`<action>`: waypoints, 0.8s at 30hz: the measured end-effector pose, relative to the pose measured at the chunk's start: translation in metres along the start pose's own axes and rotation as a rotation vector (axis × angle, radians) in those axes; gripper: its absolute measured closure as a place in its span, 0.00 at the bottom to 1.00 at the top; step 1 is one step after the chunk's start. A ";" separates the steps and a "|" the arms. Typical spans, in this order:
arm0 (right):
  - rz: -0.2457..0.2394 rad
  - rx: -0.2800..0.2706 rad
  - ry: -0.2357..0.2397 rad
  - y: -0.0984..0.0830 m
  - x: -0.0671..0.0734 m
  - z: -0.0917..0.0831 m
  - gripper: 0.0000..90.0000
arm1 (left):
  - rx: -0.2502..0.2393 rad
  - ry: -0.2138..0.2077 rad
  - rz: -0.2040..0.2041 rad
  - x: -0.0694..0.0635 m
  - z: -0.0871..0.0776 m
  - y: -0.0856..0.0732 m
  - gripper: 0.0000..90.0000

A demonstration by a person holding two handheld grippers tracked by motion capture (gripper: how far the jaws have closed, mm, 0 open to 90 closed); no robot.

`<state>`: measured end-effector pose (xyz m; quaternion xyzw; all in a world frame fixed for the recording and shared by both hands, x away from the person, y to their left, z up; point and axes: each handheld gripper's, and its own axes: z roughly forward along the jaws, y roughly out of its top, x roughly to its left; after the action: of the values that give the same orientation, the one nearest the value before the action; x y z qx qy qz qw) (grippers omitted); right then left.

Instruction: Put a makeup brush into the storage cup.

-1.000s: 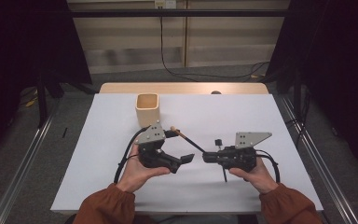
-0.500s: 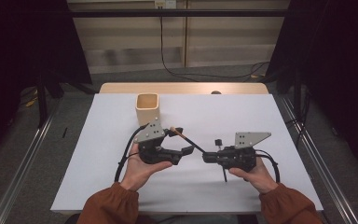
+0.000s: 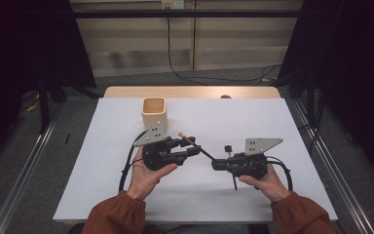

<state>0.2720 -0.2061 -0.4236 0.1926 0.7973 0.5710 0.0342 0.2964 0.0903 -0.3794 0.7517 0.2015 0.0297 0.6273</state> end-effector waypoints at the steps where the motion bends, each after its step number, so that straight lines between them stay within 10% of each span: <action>1: 0.000 0.000 0.002 0.000 0.000 0.001 0.95 | -0.007 -0.010 -0.009 0.001 0.000 0.000 0.74; 24: 0.001 0.019 0.018 -0.005 0.000 0.008 0.95 | -0.003 -0.091 -0.052 -0.001 0.000 0.001 0.90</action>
<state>0.2732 -0.2000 -0.4310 0.1883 0.8029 0.5651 0.0249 0.2954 0.0899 -0.3780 0.7457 0.1920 -0.0205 0.6376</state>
